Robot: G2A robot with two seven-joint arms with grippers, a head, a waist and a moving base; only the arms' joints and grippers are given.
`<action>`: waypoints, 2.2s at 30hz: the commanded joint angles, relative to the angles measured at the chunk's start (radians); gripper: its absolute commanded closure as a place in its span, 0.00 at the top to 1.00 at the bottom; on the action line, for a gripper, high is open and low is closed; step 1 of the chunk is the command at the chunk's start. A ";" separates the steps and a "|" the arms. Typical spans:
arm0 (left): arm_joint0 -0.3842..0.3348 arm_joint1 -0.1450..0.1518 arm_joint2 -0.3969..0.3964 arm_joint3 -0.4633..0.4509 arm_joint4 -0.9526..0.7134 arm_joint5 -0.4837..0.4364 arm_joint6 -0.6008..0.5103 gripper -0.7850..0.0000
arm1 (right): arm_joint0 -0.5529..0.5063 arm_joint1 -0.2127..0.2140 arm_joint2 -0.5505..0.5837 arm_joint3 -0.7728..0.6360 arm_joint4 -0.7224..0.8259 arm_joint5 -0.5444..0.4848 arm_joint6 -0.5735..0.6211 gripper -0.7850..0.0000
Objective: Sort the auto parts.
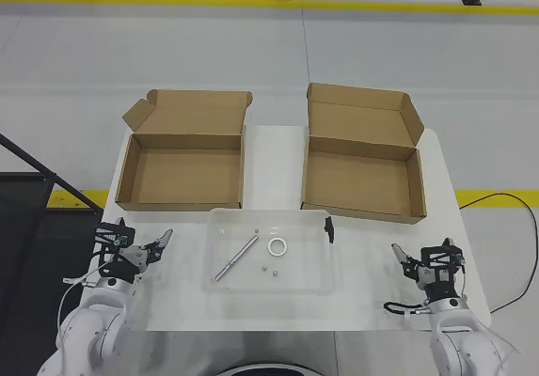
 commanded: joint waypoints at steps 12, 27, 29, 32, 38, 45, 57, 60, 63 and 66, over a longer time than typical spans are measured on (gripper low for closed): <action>0.062 -0.004 -0.043 -0.042 -0.045 0.003 0.063 1.00 | 0.026 -0.001 0.012 -0.079 -0.011 0.002 0.072 1.00; 0.115 -0.004 -0.081 -0.075 -0.062 -0.036 0.100 1.00 | 0.220 -0.002 -0.149 -0.392 -0.053 -0.189 0.456 1.00; 0.115 -0.004 -0.081 -0.075 -0.062 -0.036 0.100 1.00 | 0.257 -0.005 -0.201 -0.397 0.002 -0.220 0.530 1.00; 0.115 -0.004 -0.081 -0.075 -0.062 -0.036 0.100 1.00 | 0.310 -0.009 -0.233 -0.407 0.095 -0.242 0.629 1.00; 0.115 -0.004 -0.081 -0.075 -0.062 -0.036 0.100 1.00 | 0.319 -0.009 -0.233 -0.414 0.097 -0.247 0.646 1.00; 0.115 -0.004 -0.081 -0.075 -0.062 -0.036 0.100 1.00 | 0.306 -0.010 -0.234 -0.418 0.113 -0.250 0.610 1.00; 0.115 -0.004 -0.081 -0.075 -0.062 -0.036 0.100 1.00 | 0.485 -0.027 -0.477 -0.433 -0.008 -0.312 0.928 1.00; 0.115 -0.004 -0.081 -0.075 -0.062 -0.036 0.100 1.00 | 0.611 -0.046 -0.578 -0.347 0.033 -0.333 1.038 1.00; 0.115 -0.004 -0.081 -0.075 -0.062 -0.036 0.100 1.00 | 0.721 -0.068 -0.671 -0.262 0.080 -0.333 1.126 1.00; 0.115 -0.004 -0.081 -0.075 -0.062 -0.036 0.100 1.00 | 0.797 -0.090 -0.735 -0.186 0.158 -0.318 1.180 1.00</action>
